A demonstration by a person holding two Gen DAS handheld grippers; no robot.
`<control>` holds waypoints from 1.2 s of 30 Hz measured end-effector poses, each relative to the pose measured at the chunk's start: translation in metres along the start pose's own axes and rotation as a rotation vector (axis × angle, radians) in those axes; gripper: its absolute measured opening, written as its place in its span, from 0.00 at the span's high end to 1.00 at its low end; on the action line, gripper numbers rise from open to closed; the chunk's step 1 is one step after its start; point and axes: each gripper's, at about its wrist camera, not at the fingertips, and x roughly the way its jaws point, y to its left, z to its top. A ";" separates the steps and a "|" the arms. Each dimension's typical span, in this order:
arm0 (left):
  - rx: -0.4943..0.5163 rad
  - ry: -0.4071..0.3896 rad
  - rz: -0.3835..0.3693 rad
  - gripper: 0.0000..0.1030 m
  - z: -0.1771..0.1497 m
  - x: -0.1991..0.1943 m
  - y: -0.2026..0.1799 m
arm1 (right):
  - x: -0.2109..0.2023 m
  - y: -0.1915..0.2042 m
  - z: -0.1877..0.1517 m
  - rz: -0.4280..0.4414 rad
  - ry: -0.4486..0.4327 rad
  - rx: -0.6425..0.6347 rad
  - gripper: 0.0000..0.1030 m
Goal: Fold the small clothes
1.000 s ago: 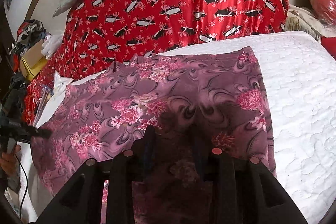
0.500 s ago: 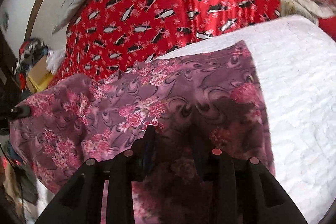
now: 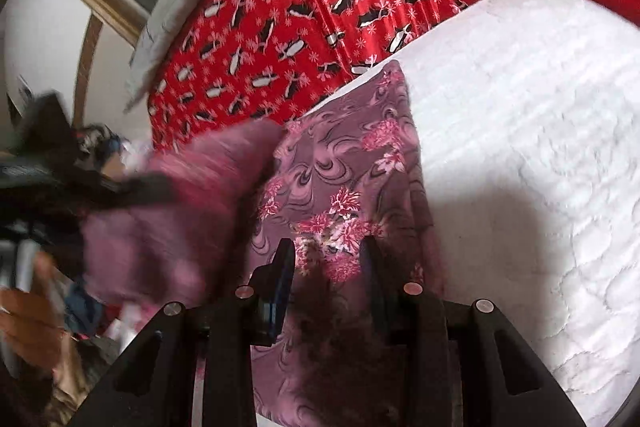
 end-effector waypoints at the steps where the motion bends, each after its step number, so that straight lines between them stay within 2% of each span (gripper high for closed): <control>1: -0.028 0.034 0.003 0.70 -0.002 0.012 0.003 | -0.001 -0.003 0.000 0.015 -0.003 0.014 0.66; 4: -0.055 0.059 -0.013 0.63 -0.005 0.018 0.004 | -0.001 -0.006 0.001 0.037 0.000 0.028 0.66; 8: -0.038 0.072 -0.054 0.59 -0.010 -0.008 0.002 | -0.002 -0.009 0.000 0.061 0.005 0.041 0.66; 11: -0.006 0.025 -0.085 0.54 -0.011 -0.042 0.004 | -0.002 -0.014 0.003 0.086 0.022 0.077 0.66; 14: 0.026 -0.074 -0.035 0.48 -0.010 -0.074 0.016 | -0.002 -0.016 0.007 0.087 0.051 0.107 0.66; 15: 0.018 -0.108 -0.010 0.42 -0.009 -0.082 0.026 | -0.004 -0.015 0.009 0.075 0.061 0.118 0.67; 17: -0.044 -0.147 0.024 0.42 -0.010 -0.091 0.057 | -0.014 -0.008 0.018 0.032 0.043 0.135 0.62; 19: -0.131 -0.139 0.004 0.42 -0.013 -0.087 0.088 | -0.025 0.015 0.033 0.018 -0.006 0.053 0.58; 22: -0.248 -0.124 -0.054 0.42 -0.023 -0.072 0.117 | -0.017 0.068 0.051 -0.006 0.023 -0.140 0.37; 26: -0.322 -0.104 -0.089 0.42 -0.038 -0.053 0.133 | 0.018 0.130 0.043 -0.073 0.107 -0.415 0.32; 27: -0.331 -0.102 -0.093 0.42 -0.039 -0.050 0.134 | 0.028 0.140 0.037 -0.113 0.134 -0.477 0.32; 29: -0.339 -0.096 -0.092 0.42 -0.043 -0.044 0.135 | 0.046 0.153 0.022 -0.242 0.145 -0.608 0.38; 30: -0.338 -0.095 -0.094 0.42 -0.043 -0.042 0.131 | 0.052 0.153 0.018 -0.312 0.133 -0.653 0.66; 31: -0.332 -0.095 -0.100 0.42 -0.044 -0.040 0.130 | 0.052 0.145 0.022 -0.296 0.144 -0.611 0.82; 33: -0.308 -0.095 -0.088 0.42 -0.044 -0.039 0.126 | 0.036 0.112 0.037 -0.206 0.112 -0.387 0.83; 36: -0.271 -0.074 -0.047 0.42 -0.041 -0.033 0.120 | 0.016 0.043 0.055 -0.183 0.083 -0.045 0.83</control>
